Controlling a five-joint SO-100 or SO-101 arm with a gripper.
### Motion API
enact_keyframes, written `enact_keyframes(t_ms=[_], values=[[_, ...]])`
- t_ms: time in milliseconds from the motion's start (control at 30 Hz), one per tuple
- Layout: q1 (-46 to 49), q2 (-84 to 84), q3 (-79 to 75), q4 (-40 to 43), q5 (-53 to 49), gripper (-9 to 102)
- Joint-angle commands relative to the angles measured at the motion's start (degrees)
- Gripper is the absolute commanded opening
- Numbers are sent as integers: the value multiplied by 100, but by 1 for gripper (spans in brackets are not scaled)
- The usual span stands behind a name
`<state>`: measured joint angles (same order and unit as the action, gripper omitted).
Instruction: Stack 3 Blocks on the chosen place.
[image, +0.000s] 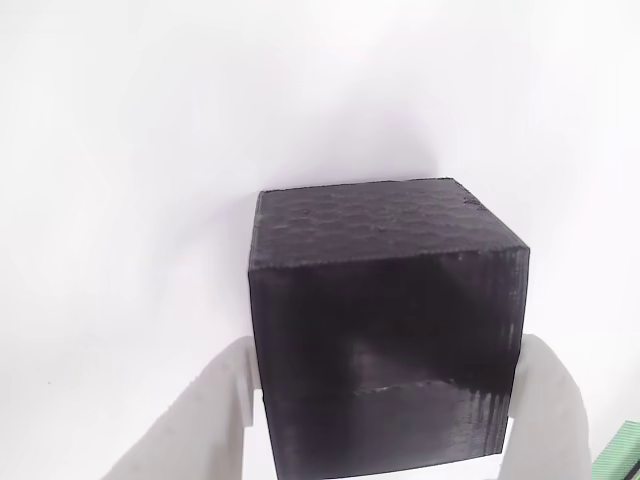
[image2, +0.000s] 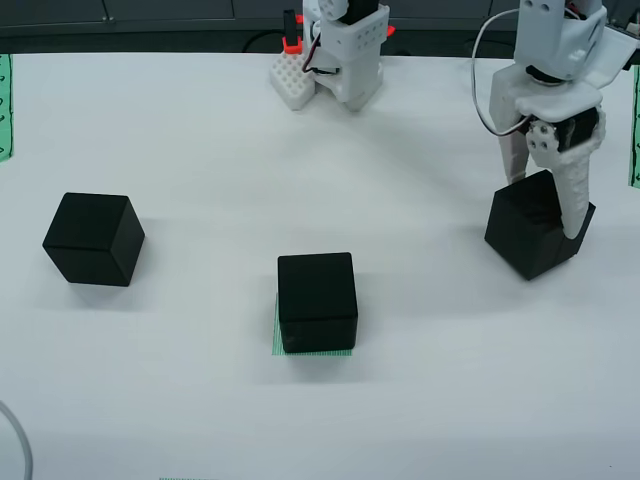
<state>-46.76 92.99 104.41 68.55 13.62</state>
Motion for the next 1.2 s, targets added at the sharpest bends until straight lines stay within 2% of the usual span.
enact_keyframes(t_ms=[0,367,833,1167], values=[[220,624,35,-123,-316,15],[1459,2039,97,62,-1591,16],[3612,2206,-817,923,-2303,16],[4052,1459,-1512,1723,-2786,16]])
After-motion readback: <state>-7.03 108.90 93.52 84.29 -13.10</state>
